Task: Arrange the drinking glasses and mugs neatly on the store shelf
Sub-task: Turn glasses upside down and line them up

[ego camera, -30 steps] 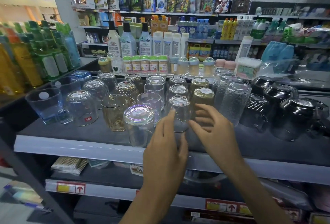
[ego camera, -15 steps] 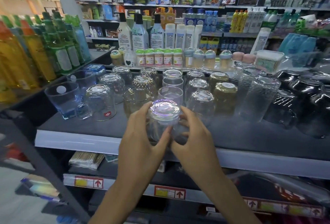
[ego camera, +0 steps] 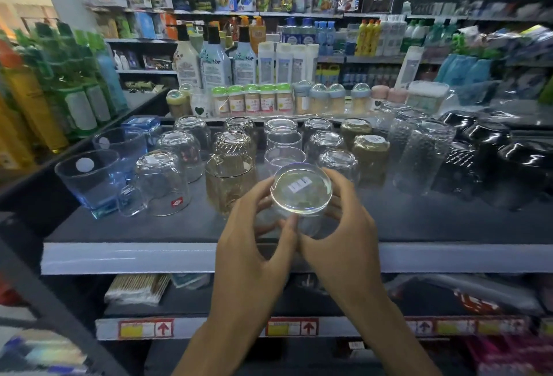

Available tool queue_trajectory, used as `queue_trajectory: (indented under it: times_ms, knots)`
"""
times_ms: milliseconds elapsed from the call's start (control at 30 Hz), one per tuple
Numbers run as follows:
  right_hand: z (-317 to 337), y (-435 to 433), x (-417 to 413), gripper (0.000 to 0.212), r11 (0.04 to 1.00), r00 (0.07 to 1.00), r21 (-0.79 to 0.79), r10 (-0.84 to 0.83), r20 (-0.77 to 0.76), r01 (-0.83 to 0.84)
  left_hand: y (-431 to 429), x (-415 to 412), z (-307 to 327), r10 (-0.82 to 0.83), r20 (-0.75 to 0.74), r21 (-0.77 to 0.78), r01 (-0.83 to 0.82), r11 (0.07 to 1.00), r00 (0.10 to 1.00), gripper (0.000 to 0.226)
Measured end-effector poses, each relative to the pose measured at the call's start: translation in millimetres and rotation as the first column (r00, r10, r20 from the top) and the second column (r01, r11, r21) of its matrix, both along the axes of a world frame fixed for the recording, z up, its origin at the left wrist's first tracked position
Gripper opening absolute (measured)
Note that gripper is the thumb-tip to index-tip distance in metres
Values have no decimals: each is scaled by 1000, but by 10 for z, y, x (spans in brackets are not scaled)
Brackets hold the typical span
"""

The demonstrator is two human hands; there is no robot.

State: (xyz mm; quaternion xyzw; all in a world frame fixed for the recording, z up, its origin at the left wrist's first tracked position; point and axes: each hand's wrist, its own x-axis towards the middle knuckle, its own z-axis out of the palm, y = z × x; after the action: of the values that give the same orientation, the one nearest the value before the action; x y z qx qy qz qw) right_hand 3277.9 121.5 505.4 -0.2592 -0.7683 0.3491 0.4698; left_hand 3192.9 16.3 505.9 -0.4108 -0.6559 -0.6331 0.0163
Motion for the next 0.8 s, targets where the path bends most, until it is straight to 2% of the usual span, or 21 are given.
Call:
queue_trajectory:
  times_ms: [100,200,267,333,400,467,667,800]
  knots:
    - [60,40,256,88,995,993,26,-92,-78,95,74,100,71,-105,-10,18,105,994,994,49]
    - [137,198,547,84,974,970,63,-209,-125,218,210,117,107,-113,-19,-11,112,994,993,56]
    - [159,365,699,83,957,953,62,-272,-132,282,308,88,130,-59,-120,-63,51,997,991,58]
    - [148,557,800,84,943,938,38,-324,-122,330,422,31,151,20,-284,-118,-56,991,959,56]
    - [108,750,860,84,932,929,15,-360,-88,363,558,-40,163,126,-463,-157,-221,963,878,53]
    - [56,909,891,85,926,925,-8,-376,-47,376,692,-114,155,189,-565,-199,-355,914,803,52]
    - [-99,1149,915,92,922,917,4,-384,111,386,911,-204,85,184,-690,-319,-522,791,700,57]
    - [-98,1158,930,96,930,916,28,-367,162,367,940,-226,156,223,-700,-293,-558,777,679,36]
